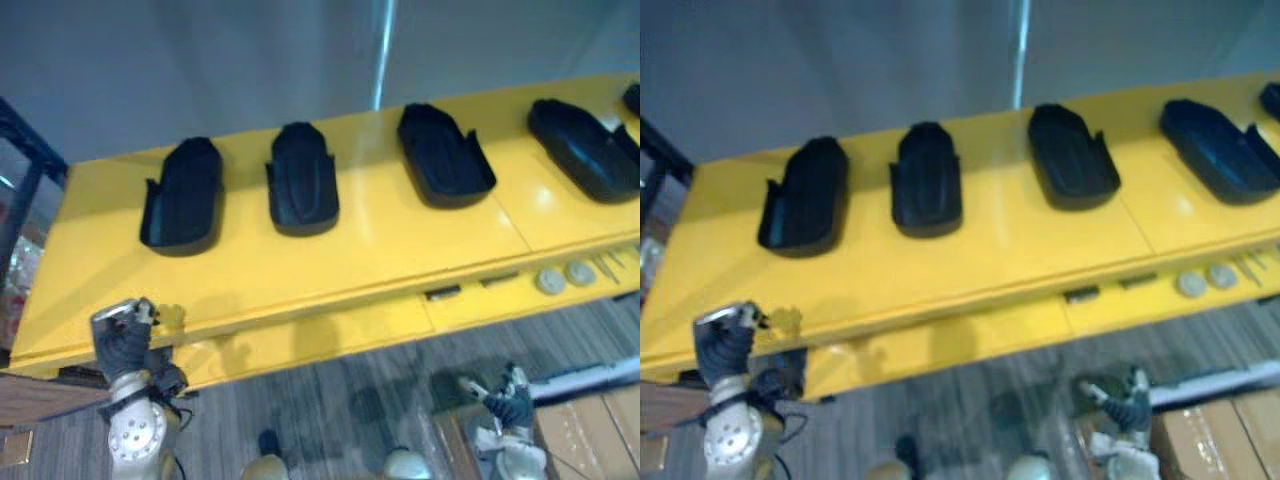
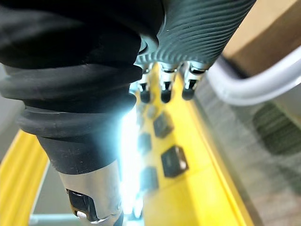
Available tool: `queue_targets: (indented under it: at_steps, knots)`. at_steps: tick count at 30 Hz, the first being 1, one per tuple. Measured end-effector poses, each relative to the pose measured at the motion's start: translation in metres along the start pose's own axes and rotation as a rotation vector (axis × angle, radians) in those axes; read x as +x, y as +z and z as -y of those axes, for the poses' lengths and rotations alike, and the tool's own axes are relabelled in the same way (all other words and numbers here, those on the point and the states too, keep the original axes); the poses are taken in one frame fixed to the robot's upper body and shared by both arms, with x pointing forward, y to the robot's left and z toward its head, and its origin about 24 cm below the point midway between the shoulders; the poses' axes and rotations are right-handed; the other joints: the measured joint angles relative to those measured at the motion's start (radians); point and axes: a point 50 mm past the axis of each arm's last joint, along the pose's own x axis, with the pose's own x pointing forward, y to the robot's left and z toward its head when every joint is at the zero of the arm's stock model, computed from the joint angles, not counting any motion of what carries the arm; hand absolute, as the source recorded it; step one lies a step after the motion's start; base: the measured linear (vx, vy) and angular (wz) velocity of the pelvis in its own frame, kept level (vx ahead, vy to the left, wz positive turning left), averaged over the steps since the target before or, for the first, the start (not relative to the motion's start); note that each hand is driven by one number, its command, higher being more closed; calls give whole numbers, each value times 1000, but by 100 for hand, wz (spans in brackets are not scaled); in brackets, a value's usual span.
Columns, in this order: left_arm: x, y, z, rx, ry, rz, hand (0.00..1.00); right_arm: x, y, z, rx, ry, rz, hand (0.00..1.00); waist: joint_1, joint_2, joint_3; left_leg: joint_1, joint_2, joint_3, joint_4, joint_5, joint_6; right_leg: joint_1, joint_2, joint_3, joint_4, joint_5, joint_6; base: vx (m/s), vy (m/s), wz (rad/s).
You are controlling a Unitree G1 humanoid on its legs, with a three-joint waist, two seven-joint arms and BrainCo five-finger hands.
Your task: Walk over and take plastic housings, then place them on the shelf
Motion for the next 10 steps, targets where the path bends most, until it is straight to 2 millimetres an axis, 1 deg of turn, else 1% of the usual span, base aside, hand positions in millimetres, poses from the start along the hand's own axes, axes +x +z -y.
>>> queue_targets:
  at_steps: [1,2,3,4,5,6,7,8,9,10]
  knots:
    - [0,1,-2,-7,38,12,0,1,-4,-1,-3,-5,-19,0,1,0,-7,0,-1,-6,-1,1,0,4,0,-8,-2,0,0,5,-3,28]
    - [-1,2,-8,-13,140,35,0,2,-11,-2,-8,-13,-58,0,6,-1,-20,-1,-2,-10,-4,4,-1,7,0,-9,-7,0,0,-15,-6,16]
    - [0,-1,-17,-1,269,47,0,3,-18,-1,-19,-13,-93,0,17,1,-28,-1,-4,-16,-10,11,0,14,0,-12,-14,0,0,-22,-7,12]
    - [0,-7,-24,26,349,38,0,4,-24,-1,-29,-12,-118,0,19,0,-33,4,-6,-16,-24,20,3,16,0,-15,-19,0,0,-27,-15,9]
    - [1,-24,-42,96,514,2,0,6,-33,-1,-45,-10,-166,0,23,4,-39,19,-7,-17,-53,37,0,21,1,-27,-27,-1,-1,-32,-16,6]
    - [0,-34,-52,131,592,-31,0,7,-36,-1,-51,-8,-185,0,24,6,-42,18,-7,-19,-53,40,3,24,1,-33,-27,-1,-2,-51,-17,3]
    - [-9,-59,-77,229,772,-130,0,7,-44,-1,-64,-5,-229,0,27,6,-43,22,-7,-20,-53,44,2,27,2,-35,-29,-4,-6,-66,-10,2]
    - [-17,-72,-90,271,857,-196,0,6,-51,0,-70,-7,-259,0,33,3,-43,26,-7,-20,-53,45,2,32,2,-36,-33,-5,-6,-64,-6,-1]
    - [-23,-80,-97,290,905,-239,0,4,-55,1,-65,-9,-281,0,38,-1,-44,28,-7,-21,-55,46,2,36,2,-36,-38,-7,-8,-66,-7,0]
    - [-41,-98,-116,326,1006,-350,0,0,-66,3,-51,-12,-334,0,46,-11,-49,29,-7,-23,-59,50,2,39,4,-37,-43,-10,-13,-40,-5,0]
